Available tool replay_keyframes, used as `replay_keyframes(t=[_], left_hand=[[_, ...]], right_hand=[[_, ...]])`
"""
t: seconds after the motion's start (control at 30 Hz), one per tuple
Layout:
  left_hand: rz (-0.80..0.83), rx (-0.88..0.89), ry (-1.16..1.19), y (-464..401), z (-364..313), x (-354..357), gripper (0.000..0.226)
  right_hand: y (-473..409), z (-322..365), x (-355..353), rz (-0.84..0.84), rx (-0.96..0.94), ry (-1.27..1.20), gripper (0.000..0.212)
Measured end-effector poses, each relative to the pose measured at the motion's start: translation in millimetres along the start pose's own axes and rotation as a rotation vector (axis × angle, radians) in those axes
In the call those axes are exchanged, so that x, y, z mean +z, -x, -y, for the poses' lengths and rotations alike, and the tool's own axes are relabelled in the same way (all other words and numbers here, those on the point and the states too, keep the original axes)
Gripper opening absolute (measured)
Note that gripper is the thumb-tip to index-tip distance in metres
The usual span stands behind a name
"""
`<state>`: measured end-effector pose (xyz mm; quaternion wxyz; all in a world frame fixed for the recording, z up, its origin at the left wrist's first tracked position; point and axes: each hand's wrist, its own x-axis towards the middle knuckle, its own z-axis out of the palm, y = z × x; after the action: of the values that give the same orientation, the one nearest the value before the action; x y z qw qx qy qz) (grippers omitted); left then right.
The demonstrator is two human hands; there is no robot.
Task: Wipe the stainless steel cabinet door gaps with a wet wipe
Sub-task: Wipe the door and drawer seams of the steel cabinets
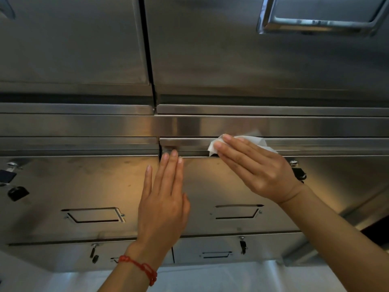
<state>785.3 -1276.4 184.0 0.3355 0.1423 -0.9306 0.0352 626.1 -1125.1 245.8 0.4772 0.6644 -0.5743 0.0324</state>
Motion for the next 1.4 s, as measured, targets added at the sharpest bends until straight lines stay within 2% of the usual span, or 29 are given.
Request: replay_keyframes(t=[0.8, 1.4], left_hand=[[0.039, -0.023, 0.025, -0.3, -1.2, 1.6, 0.062], [0.042, -0.013, 0.048, -1.4, 1.8, 1.2, 0.058]], right_hand=[[4.0, -9.0, -11.0, 0.027, -0.018, -0.046, 0.025], [14.5, -6.0, -16.7, 0.015, 0.066, -0.036, 0.026]])
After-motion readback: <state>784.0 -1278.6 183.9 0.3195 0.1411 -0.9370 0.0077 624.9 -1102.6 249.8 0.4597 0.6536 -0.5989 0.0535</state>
